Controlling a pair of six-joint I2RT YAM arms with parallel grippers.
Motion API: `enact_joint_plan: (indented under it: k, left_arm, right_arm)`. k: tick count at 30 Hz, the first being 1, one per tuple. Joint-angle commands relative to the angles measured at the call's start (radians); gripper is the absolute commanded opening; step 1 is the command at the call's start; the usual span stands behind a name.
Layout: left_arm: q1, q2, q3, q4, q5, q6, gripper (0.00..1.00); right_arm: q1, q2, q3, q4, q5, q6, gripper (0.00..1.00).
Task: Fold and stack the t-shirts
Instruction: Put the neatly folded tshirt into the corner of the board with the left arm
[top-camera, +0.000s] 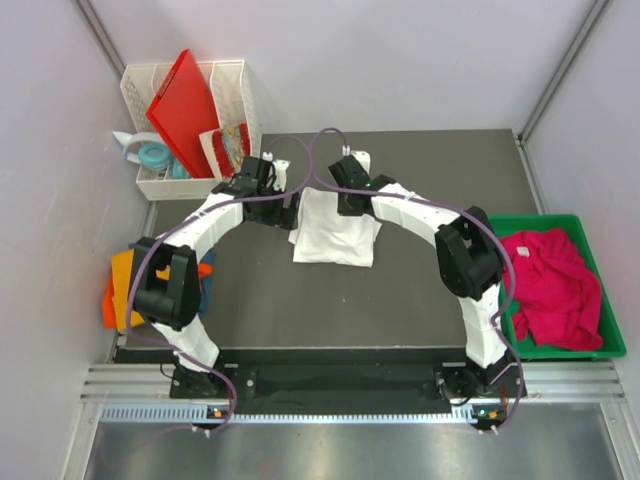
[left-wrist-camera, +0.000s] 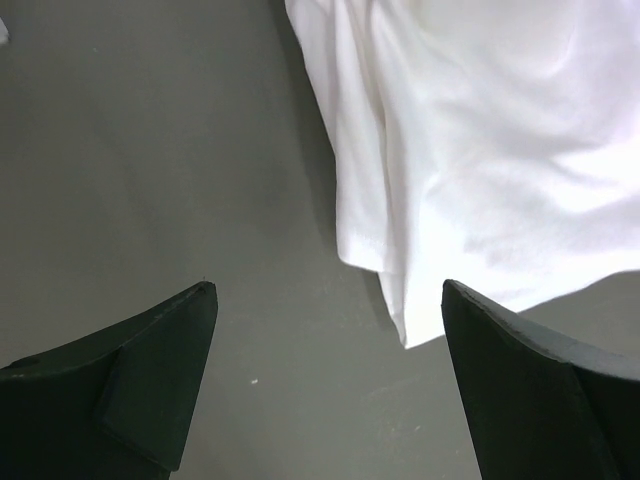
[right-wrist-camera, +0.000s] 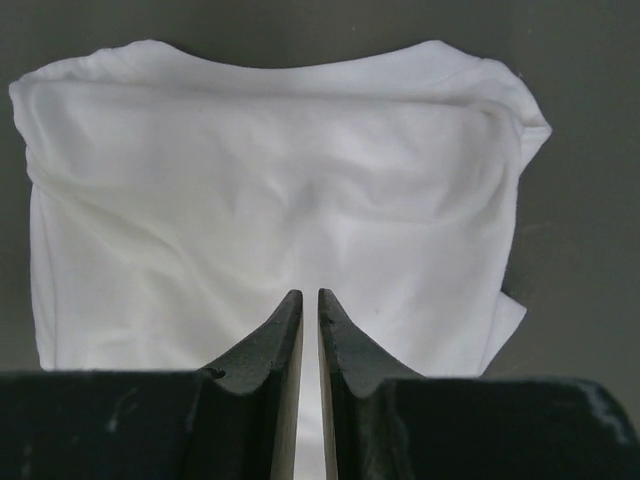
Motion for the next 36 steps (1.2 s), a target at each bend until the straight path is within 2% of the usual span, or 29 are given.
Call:
enact_joint_plan:
  k: [1,7,21,36]
  left_arm:
    - [-0.001,0.005,0.020,0.137,0.015,-0.065,0.98]
    - [-0.003,0.097,0.078,0.115,0.015,-0.106,0.98]
    - [-0.007,0.202,0.069,0.169,0.018,-0.158,0.99]
    - [-0.142,0.285,0.104,0.138,-0.057,-0.145,0.99]
  right_arm:
    - [0.009,0.017,0.012,0.000,-0.044,0.054,0.11]
    - [0.010,0.025,-0.047,0.003,-0.046,0.072,0.12]
    - [0.003,0.068,-0.079,0.011,-0.079,0.086,0.11]
    - [0.001,0.062,-0.114,0.024,-0.079,0.087,0.11]
